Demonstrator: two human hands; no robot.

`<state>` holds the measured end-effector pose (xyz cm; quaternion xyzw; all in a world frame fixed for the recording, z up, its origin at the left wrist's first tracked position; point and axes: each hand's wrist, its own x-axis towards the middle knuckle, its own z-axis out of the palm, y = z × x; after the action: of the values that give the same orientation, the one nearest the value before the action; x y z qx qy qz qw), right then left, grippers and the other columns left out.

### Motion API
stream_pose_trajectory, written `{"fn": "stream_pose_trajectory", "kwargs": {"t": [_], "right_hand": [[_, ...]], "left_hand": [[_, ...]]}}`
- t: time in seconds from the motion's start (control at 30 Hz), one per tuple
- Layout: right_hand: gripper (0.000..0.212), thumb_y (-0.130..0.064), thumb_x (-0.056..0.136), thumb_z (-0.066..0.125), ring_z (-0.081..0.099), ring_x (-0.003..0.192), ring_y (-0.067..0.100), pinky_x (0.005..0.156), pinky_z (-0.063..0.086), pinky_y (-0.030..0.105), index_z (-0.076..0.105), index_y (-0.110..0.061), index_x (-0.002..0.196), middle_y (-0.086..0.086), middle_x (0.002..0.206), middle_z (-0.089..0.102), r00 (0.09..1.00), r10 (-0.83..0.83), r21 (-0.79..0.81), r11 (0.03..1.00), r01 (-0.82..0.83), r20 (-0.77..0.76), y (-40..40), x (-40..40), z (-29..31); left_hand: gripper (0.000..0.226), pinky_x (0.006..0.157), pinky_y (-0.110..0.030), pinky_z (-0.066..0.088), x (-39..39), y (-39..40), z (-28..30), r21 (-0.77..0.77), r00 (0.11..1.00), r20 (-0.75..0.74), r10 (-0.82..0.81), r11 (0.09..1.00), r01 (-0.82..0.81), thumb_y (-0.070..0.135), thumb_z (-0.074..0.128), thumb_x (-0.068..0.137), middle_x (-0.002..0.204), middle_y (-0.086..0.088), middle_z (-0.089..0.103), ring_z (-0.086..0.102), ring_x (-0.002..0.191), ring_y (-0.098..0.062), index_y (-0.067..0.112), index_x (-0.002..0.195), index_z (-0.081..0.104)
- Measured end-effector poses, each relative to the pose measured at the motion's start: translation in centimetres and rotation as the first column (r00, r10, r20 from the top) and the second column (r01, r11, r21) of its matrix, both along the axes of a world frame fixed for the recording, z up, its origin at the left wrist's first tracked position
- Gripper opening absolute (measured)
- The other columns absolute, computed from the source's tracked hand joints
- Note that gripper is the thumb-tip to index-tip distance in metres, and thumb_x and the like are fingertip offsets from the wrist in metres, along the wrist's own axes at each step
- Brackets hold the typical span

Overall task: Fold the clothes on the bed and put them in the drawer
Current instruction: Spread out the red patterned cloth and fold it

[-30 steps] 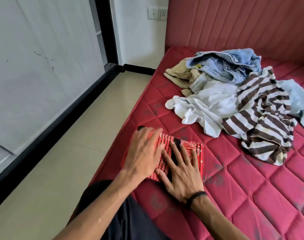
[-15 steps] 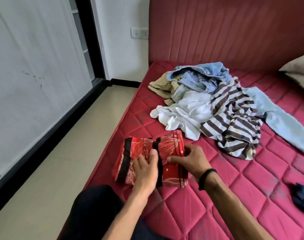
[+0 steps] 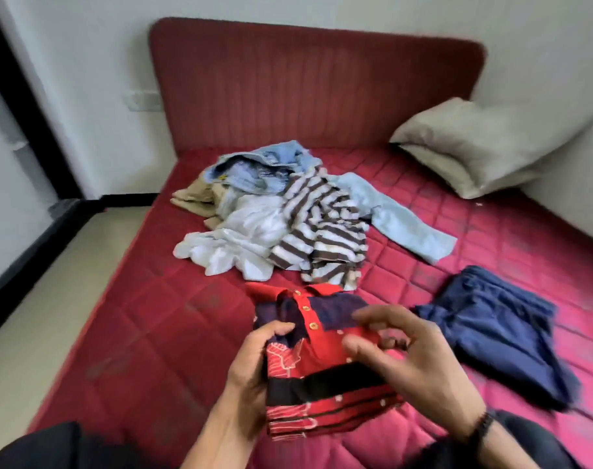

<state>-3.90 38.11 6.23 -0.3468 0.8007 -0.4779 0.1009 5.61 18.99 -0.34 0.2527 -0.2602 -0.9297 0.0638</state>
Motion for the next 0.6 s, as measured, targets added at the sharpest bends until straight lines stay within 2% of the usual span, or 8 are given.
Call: {"fn": "stream_pose_trajectory", "kwargs": {"t": [0.07,0.1,0.17,0.23,0.33,0.4,0.5,0.6], "right_hand": [[0.078,-0.083,0.064,0.073,0.069,0.09,0.003,0.08,0.056,0.024,0.072,-0.024,0.115,-0.013,0.101,0.074,0.953,-0.278,0.022,0.96,0.278,0.122,2.9,-2.6,-0.8],[0.078,-0.081,0.067,0.074,0.068,0.086,0.007,0.077,0.055,0.021,0.072,-0.017,0.112,-0.01,0.097,0.075,0.894,-0.305,0.045,0.951,0.307,0.328,4.7,-4.1,-1.1],[0.065,-0.064,0.081,0.073,0.069,0.09,0.023,0.087,0.056,0.03,0.074,-0.006,0.111,0.009,0.103,0.077,0.534,-0.124,-0.031,0.962,0.272,0.836,6.2,-6.4,-1.3],[0.062,-0.057,0.095,0.061,0.069,0.108,0.032,0.108,0.049,0.046,0.071,-0.005,0.127,0.021,0.128,0.069,0.28,0.074,-0.159,0.943,0.292,0.957,7.8,-7.5,-1.3],[0.043,-0.036,0.098,0.062,0.075,0.098,0.03,0.094,0.059,0.044,0.073,-0.004,0.124,0.022,0.124,0.071,0.294,0.117,-0.234,0.885,0.403,0.949,10.4,-10.9,-1.9],[0.037,-0.021,0.091,0.068,0.077,0.082,0.028,0.081,0.063,0.04,0.073,0.0,0.12,0.021,0.111,0.075,0.366,-0.003,-0.195,0.843,0.501,0.931,12.1,-13.9,-2.7],[0.038,-0.013,0.087,0.075,0.071,0.085,0.027,0.085,0.059,0.042,0.069,0.007,0.119,0.02,0.103,0.076,0.556,-0.344,-0.143,0.744,0.653,0.756,13.9,-19.4,-4.1],[0.029,-0.009,0.09,0.075,0.066,0.09,0.024,0.083,0.057,0.036,0.069,0.002,0.116,0.018,0.107,0.074,0.647,-0.475,-0.252,0.655,0.713,0.596,14.7,-24.1,-4.3]], "left_hand": [[0.033,0.055,-0.028,0.059,-3.4,1.0,0.1,-0.094,0.996,0.052,-0.076,0.992,0.081,0.012,0.078,0.059,0.07,-0.017,0.073,0.07,0.053,-0.023,-0.007,0.085,0.071],[0.045,0.056,-0.026,0.058,-5.6,1.8,-0.2,-0.128,0.99,0.057,-0.131,0.982,0.138,0.012,0.081,0.051,0.069,-0.016,0.073,0.07,0.053,-0.02,-0.009,0.089,0.068],[0.048,0.058,-0.027,0.059,-8.2,3.0,0.4,-0.19,0.962,0.083,-0.259,0.944,0.27,0.011,0.077,0.05,0.066,-0.018,0.072,0.07,0.054,-0.019,-0.011,0.09,0.065],[0.025,0.053,-0.029,0.059,-10.7,5.9,2.6,-0.183,0.948,0.102,-0.301,0.931,0.315,0.009,0.064,0.063,0.069,-0.022,0.072,0.07,0.052,-0.026,-0.009,0.079,0.071],[0.024,0.041,-0.024,0.054,-15.0,9.3,4.1,-0.208,0.932,0.093,-0.352,0.908,0.364,0.004,0.056,0.074,0.06,-0.018,0.07,0.067,0.044,-0.024,-0.004,0.058,0.072],[0.041,0.044,-0.023,0.055,-18.8,11.3,4.3,-0.243,0.919,0.08,-0.385,0.887,0.392,0.005,0.045,0.093,0.062,-0.016,0.071,0.068,0.047,-0.022,-0.003,0.063,0.073],[0.045,0.066,-0.029,0.06,-24.4,13.6,4.8,-0.282,0.889,0.119,-0.441,0.844,0.457,0.015,0.041,0.101,0.078,-0.016,0.076,0.074,0.063,-0.024,-0.001,0.079,0.077],[0.041,0.093,-0.037,0.055,-30.2,14.9,4.4,-0.282,0.885,0.066,-0.462,0.842,0.46,0.028,0.041,0.106,0.109,-0.018,0.074,0.073,0.09,-0.027,0.002,0.105,0.073]]}}
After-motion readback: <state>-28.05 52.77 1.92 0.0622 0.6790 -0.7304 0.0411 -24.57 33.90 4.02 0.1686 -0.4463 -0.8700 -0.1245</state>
